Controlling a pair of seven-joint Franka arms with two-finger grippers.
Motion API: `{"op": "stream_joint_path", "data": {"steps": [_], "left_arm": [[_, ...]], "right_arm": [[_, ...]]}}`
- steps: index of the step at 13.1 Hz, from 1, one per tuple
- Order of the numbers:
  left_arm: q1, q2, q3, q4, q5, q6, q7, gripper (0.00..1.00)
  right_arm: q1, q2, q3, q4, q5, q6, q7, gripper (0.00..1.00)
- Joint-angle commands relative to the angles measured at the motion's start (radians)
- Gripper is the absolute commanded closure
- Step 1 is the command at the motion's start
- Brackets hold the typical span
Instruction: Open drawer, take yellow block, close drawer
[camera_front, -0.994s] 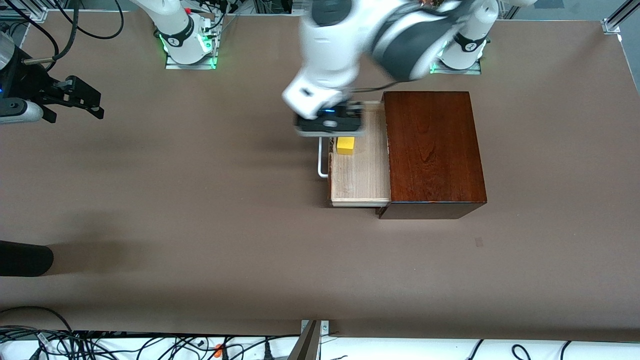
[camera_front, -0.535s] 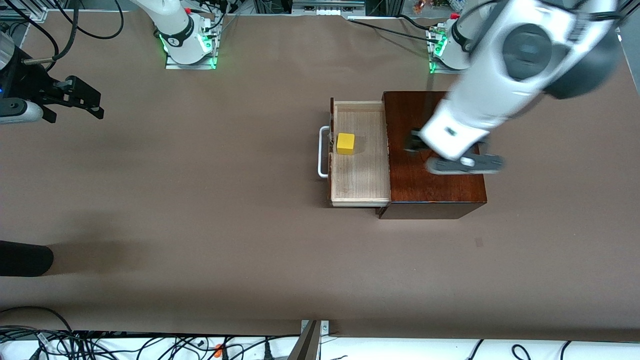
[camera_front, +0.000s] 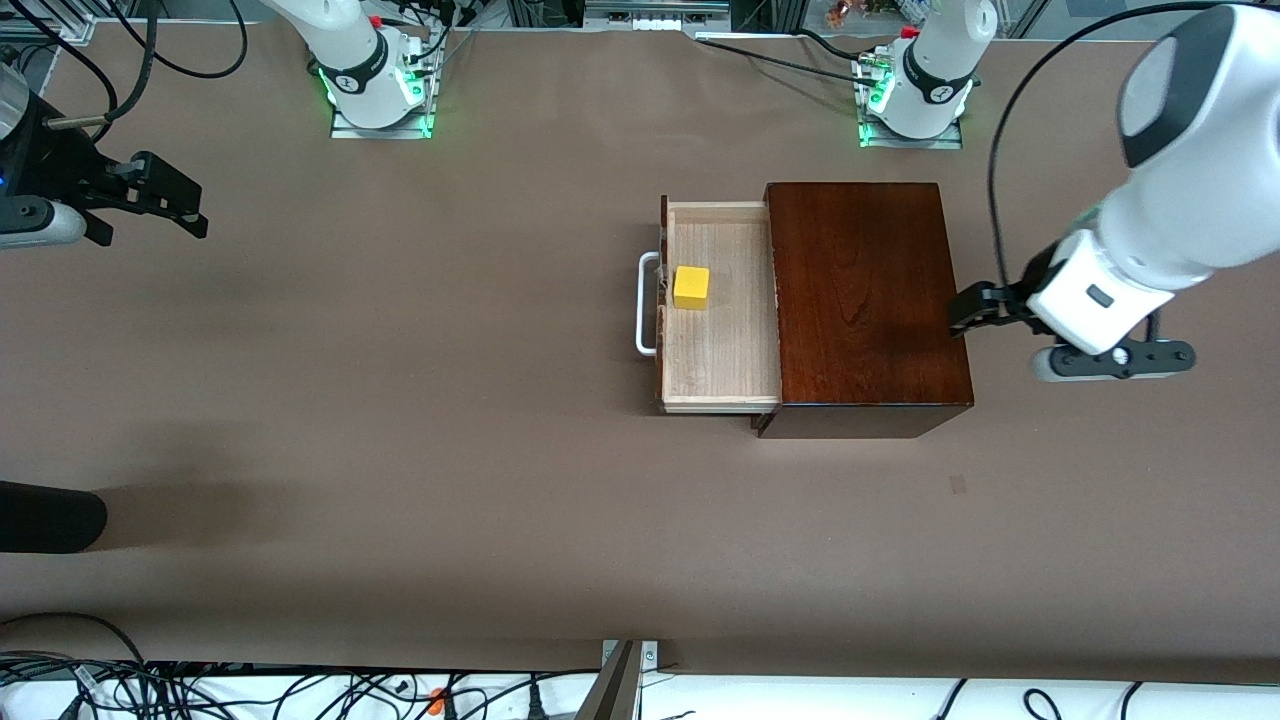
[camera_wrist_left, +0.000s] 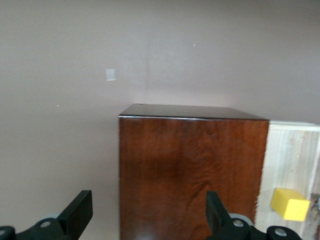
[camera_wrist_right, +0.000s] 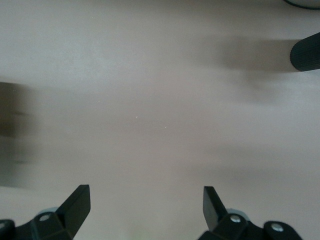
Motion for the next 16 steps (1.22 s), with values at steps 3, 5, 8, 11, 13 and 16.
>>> {"op": "stream_joint_path", "data": {"steps": [3,5,8,11,13,16], "left_arm": [[-0.173,-0.183,0.308,-0.209,-0.096,0.055,0.217,0.0],[-0.166,-0.185,0.307,-0.182,-0.093,0.035,0.214,0.0],[-0.163,-0.179,0.305,-0.117,-0.081,-0.042,0.216,0.0],[-0.163,-0.183,0.301,-0.113,-0.079,-0.086,0.217,0.0],[-0.163,-0.183,0.299,-0.111,-0.076,-0.109,0.286,0.0],[-0.163,-0.183,0.302,-0.088,-0.061,-0.112,0.291,0.0]], "right_arm": [[-0.008,-0.006,0.004,0.0,-0.003,-0.011,-0.009,0.0],[-0.007,-0.006,0.004,0.0,-0.003,-0.011,-0.009,0.0],[-0.008,-0.006,0.004,0.0,-0.003,-0.011,-0.009,0.0],[-0.007,-0.006,0.004,0.0,-0.003,-0.011,-0.009,0.0],[-0.008,-0.006,0.004,0.0,-0.003,-0.011,-0.009,0.0],[-0.008,-0.006,0.004,0.0,-0.003,-0.011,-0.009,0.0]]}}
